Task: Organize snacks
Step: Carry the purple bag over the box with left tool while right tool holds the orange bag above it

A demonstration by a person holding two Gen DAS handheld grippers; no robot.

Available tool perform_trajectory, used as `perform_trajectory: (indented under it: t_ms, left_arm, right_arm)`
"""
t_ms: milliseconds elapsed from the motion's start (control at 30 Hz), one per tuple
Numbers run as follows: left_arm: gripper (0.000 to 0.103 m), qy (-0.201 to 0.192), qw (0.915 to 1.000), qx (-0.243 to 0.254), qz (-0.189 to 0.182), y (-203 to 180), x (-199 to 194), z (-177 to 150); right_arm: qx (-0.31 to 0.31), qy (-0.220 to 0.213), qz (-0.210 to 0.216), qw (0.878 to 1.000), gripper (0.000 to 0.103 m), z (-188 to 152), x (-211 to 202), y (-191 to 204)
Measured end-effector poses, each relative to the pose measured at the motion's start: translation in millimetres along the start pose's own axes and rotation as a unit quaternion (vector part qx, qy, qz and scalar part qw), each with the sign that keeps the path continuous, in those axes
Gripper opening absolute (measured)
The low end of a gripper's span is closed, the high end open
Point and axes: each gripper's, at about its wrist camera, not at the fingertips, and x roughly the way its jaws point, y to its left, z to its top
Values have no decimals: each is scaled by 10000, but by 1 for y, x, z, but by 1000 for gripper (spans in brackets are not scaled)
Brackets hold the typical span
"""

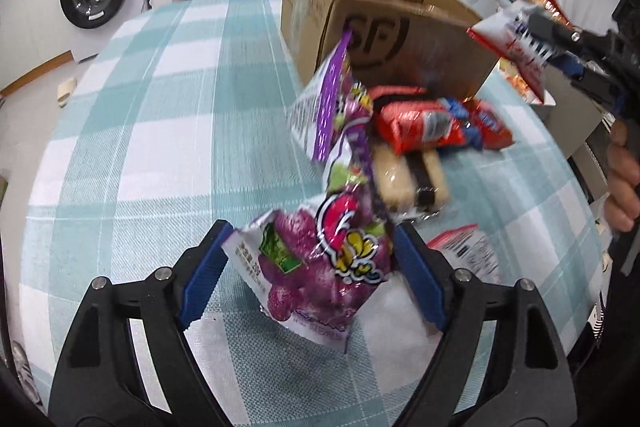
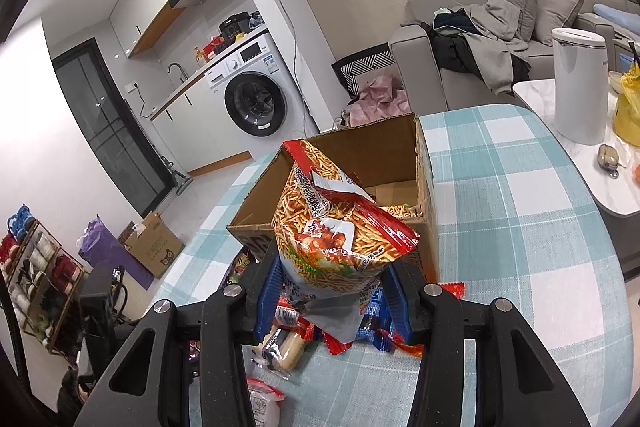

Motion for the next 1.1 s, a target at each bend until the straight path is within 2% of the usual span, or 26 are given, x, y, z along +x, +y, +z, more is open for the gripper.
perform_trajectory:
  t_ms: [33,67,100,167,467,800,1100]
  left_arm:
    - [66,24,10000,-38,-69,1,3,-1]
    - [51,48,9995,-121,-287,3,4,-2]
    - [49,58,9987,-201,-471,4,4,-2]
    - [42,-69,9992,-90,-384,-1,1,-1]
    - [41,-610,9966,76,-547,-20,-34,25]
    - [42,-1227,9902,322,-578,-42,-64,87]
    - [42,-1560,9853,400,-578,-56,-64,143]
  right_arm:
    - [3,7,0,10000,47,-1,0,0]
    - [-1,11,3,10000,47,0,0,2]
    - [-11,11,5,10000,47,-1,0,2]
    - [-28,7,10,10000,47,-1,0,4]
    - [-53,2,46,10000,47,2,4,5]
    - [-132,-128,66,9998,47,14,3,7]
    - [-169,-183,70,9997,47,31,12,6]
